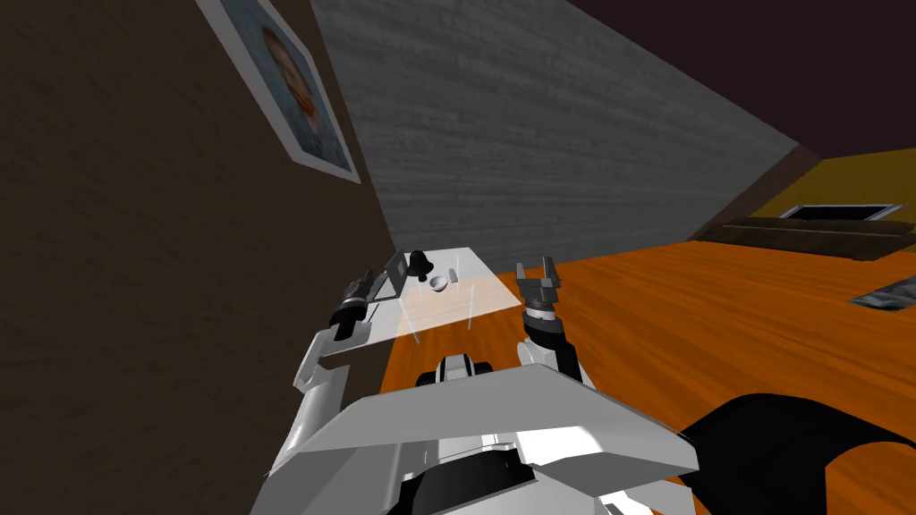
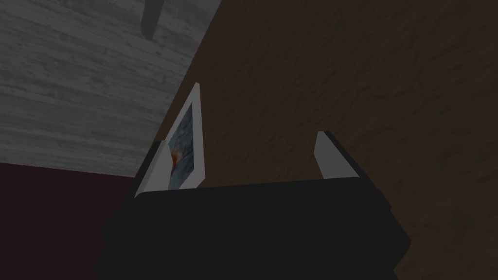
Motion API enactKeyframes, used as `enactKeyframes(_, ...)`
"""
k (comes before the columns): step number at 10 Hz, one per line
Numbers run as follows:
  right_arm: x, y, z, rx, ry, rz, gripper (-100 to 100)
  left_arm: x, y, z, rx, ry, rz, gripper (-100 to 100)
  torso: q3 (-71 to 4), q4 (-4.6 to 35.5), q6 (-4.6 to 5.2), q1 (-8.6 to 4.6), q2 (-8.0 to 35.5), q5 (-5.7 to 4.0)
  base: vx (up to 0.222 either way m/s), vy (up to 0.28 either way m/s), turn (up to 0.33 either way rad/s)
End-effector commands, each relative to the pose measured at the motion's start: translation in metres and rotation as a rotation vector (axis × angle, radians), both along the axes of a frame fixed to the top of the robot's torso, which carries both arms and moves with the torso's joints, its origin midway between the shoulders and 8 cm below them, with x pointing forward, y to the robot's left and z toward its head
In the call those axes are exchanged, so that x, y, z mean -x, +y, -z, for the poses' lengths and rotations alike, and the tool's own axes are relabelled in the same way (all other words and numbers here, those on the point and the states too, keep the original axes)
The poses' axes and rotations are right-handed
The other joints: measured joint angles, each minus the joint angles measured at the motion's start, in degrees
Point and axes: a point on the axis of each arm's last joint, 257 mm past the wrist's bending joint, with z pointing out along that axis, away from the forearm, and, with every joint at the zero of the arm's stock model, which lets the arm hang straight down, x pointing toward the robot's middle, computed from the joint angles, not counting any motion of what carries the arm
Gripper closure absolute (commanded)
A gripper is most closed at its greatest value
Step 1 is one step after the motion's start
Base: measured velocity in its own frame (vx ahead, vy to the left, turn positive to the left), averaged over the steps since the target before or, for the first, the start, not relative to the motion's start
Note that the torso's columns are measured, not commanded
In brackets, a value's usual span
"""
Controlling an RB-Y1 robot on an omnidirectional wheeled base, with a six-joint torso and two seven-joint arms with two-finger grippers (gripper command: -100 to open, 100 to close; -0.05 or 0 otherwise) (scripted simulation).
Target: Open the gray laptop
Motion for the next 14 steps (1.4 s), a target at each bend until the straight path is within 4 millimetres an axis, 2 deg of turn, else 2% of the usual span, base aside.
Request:
enactKeyframes(1, 0.0, 0.0, 0.0, 0.0, 0.0, 0.0, 0, -0.01, 0.013, 0.012, -0.006, 0.049, -0.053, -100, 0.0, 0.0, 0.0, 0.0, 0.0, 0.01, 0.013, -0.017, -0.121)
enactKeyframes(6, 0.0, 0.0, 0.0, 0.0, 0.0, 0.0, 0, -0.025, 0.025, 0.035, 0.009, 0.127, -0.119, -100, 0.0, 0.0, -0.01, 0.01, 0.0, 0.01, 0.014, -0.013, -0.109)
enactKeyframes(9, 0.0, 0.0, 0.0, 0.0, 0.0, 0.0, 0, -0.033, 0.012, 0.059, 0.063, 0.171, -0.132, -100, -0.3, -0.2, 0.12, 0.07, -0.4, 0.09, 0.003, -0.011, -0.096)
enactKeyframes(11, 0.0, 0.0, 0.0, 0.0, 0.0, 0.0, 0, -0.033, 0.014, 0.057, 0.053, 0.165, -0.131, -100, -0.1, 0.0, -0.02, 0.06, -0.1, 0.02, 0.003, -0.002, -0.007)
enactKeyframes(12, 0.0, 0.0, 0.0, 0.0, 0.0, 0.0, 0, -0.033, 0.014, 0.056, 0.053, 0.164, -0.131, 100, 0.0, 0.0, -0.01, 0.04, 0.0, 0.01, 0.0, 0.0, 0.0)
enactKeyframes(14, 0.0, 0.0, 0.0, 0.0, 0.0, 0.0, 0, -0.042, 0.006, 0.059, 0.168, 0.141, -0.111, 100, 0.1, 0.0, -0.13, 0.43, 0.1, 0.23, -0.029, 0.086, 0.048)
